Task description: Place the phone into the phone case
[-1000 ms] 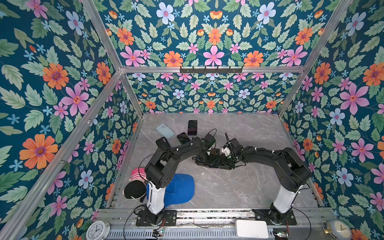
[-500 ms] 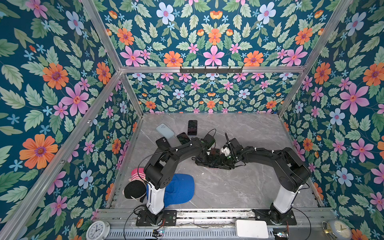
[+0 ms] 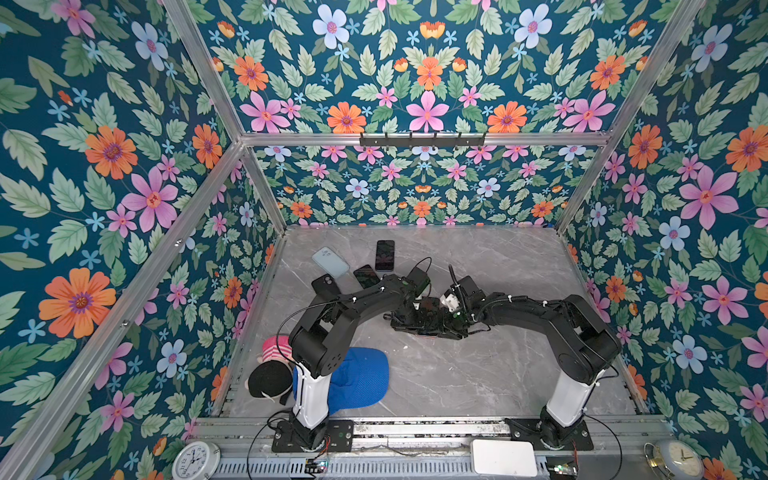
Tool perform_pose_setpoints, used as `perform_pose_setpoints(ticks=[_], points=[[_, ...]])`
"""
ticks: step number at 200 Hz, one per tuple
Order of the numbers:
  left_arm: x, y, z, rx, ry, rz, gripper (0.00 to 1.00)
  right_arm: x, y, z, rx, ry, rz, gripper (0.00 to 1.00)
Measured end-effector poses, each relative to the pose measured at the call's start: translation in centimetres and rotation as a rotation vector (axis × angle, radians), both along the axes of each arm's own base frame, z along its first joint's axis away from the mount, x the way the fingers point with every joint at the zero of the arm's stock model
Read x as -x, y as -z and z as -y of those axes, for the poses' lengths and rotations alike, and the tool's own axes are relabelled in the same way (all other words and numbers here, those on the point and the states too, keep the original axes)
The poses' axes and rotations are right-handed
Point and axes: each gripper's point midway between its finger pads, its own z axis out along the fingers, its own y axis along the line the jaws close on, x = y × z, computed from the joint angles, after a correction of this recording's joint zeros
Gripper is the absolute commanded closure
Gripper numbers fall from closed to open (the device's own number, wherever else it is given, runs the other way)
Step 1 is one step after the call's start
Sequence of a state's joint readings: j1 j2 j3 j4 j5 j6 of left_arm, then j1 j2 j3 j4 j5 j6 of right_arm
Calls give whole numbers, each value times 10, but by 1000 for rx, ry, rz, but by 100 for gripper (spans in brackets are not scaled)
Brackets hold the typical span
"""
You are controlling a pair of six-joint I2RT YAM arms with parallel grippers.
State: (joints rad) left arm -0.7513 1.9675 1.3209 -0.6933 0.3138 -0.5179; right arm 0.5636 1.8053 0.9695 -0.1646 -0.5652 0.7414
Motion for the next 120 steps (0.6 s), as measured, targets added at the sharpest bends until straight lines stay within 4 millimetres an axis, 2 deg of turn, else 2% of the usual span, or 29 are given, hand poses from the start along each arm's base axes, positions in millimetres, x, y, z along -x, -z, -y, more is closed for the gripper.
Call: perform_pose_setpoints(ticks=[120], points=[[0, 2, 0, -13, -3, -13, 91, 0, 2, -2, 18, 6, -21, 51]])
